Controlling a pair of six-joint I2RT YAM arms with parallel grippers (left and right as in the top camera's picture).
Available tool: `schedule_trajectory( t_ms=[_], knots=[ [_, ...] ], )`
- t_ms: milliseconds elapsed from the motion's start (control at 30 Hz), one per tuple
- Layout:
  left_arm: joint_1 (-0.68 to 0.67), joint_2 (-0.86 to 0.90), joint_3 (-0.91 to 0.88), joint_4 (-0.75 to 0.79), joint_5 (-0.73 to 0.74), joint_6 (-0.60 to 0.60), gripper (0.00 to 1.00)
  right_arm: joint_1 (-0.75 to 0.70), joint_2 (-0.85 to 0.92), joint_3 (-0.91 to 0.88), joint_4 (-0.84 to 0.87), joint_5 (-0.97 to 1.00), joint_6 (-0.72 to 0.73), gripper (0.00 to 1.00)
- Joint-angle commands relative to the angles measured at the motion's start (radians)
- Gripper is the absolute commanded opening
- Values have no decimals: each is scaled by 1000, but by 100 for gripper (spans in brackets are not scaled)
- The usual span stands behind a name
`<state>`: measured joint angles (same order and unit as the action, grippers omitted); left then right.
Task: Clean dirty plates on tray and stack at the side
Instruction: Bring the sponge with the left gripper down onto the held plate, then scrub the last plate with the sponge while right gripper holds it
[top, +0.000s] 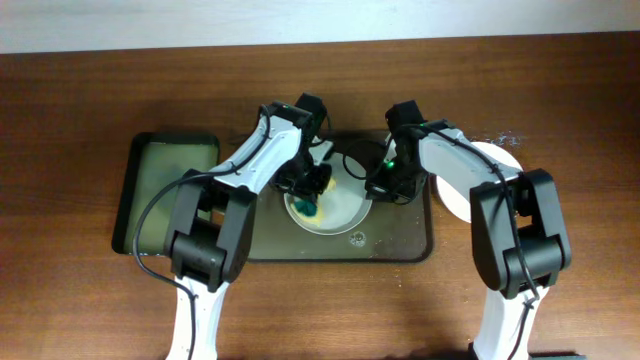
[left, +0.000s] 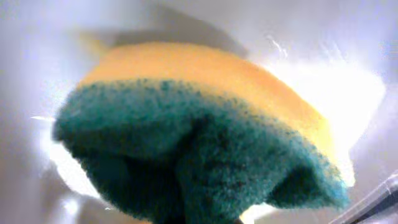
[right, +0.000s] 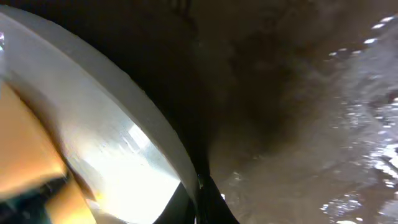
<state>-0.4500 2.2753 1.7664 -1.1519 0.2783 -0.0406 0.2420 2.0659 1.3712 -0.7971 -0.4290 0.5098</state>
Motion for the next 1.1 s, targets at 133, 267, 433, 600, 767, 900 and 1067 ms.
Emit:
schedule_trajectory(
  t_ms=[133, 267, 433, 600, 767, 900, 1067],
  knots=[
    [-10, 33, -8, 23, 175, 107, 0, -21, 19, -10, 1, 14, -1, 4],
    [-15, 36, -8, 159, -65, -211, 0, -21, 19, -10, 1, 14, -1, 4],
    [-48, 45, -11, 276, -383, -416, 0, -20, 19, -10, -7, 14, -1, 4],
    [-55, 47, -7, 426, -468, -445, 0, -20, 19, -10, -10, 14, -2, 4],
    [-51, 47, -8, 491, -576, -445, 0, -20, 19, -10, -17, 14, -2, 4],
    [-51, 47, -8, 480, -679, -425, 0, -20, 19, -10, -17, 14, -5, 4],
    [-51, 47, -8, 407, -874, -376, 0, -20, 19, -10, -17, 18, -9, 4]
  ],
)
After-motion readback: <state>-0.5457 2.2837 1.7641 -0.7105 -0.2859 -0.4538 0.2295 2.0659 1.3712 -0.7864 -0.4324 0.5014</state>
